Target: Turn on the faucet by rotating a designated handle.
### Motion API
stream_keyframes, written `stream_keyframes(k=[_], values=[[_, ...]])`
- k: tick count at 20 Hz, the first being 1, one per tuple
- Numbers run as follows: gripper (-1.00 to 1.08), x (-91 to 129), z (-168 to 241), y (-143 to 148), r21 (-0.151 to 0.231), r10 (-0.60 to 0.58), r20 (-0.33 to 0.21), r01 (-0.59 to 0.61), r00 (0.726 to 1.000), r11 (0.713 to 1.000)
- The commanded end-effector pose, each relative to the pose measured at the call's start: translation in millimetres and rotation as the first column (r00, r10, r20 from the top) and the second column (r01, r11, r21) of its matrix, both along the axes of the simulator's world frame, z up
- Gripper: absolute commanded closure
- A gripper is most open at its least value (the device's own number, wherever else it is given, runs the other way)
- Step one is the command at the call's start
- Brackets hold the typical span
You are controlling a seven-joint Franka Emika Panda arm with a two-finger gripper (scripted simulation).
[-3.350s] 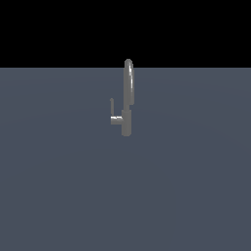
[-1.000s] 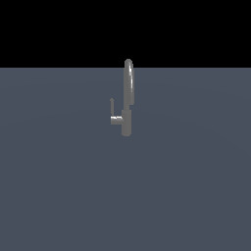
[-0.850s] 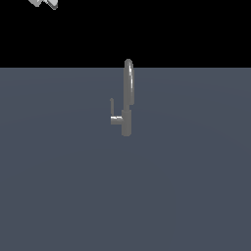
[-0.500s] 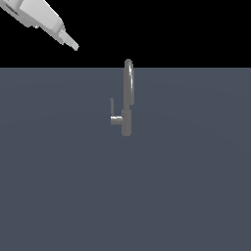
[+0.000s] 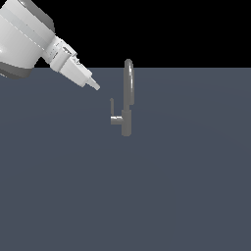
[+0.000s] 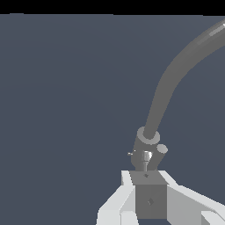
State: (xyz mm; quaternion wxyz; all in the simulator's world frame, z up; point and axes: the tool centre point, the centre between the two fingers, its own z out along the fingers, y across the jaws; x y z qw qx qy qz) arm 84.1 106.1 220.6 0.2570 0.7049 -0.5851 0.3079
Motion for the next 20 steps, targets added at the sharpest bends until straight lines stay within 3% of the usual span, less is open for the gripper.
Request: stream_keyframes(k=[1,9,20], values=[[1.08,4,-24,-9,0.014,-0.03,0.0,0.03,1.0,0.999],[1.08,8,-64,-26,0.038,-0.086,-0.001,0.086,0.996,0.996],[1.08,11,-63,-43,0.043,-0.121,0.021,0.12,0.992,0.992]])
